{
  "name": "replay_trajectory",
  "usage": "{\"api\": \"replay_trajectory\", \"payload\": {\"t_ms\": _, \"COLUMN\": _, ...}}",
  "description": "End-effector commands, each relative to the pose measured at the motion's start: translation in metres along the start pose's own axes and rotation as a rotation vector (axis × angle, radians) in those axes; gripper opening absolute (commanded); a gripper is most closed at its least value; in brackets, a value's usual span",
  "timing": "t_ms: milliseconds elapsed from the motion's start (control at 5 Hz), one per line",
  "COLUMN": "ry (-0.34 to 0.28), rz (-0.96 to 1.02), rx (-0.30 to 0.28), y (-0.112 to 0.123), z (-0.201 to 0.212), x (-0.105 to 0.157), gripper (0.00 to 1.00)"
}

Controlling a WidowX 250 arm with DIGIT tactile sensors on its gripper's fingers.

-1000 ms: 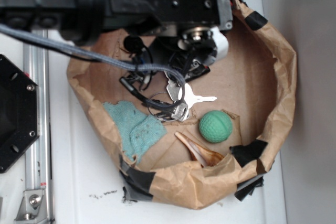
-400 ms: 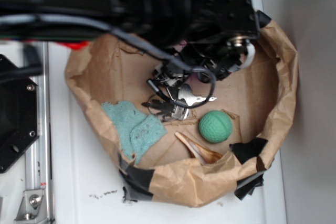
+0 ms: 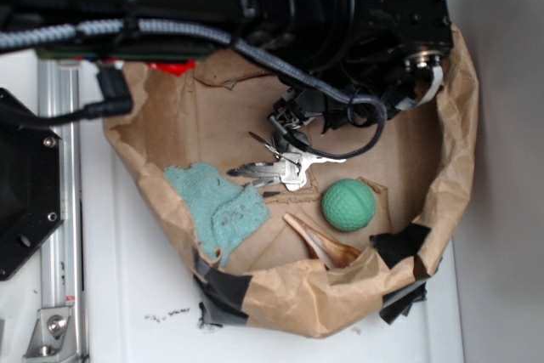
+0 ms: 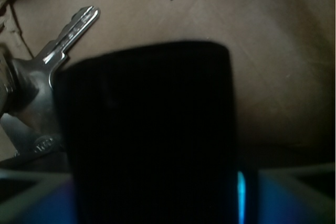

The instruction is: Grab the black box.

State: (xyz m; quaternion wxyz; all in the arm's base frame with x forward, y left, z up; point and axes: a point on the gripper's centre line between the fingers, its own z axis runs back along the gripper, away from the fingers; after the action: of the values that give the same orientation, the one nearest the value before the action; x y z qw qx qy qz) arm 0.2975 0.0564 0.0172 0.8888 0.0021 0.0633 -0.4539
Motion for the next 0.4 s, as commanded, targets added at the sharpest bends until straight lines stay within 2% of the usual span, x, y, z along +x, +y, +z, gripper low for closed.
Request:
{"api": "replay_trajectory", "payload": {"t_ms": 0, "ry": -0.127, "rz": 0.054, "rx": 0.203, "y": -0.023, "z": 0.079, "x": 0.0, "gripper": 0.0}}
{"api": "replay_trajectory", "payload": {"t_ms": 200, "ry": -0.14, "rz": 0.245, "rx": 0.256, "y": -0.035, "z": 0.128, "x": -0.004, "gripper": 0.0}}
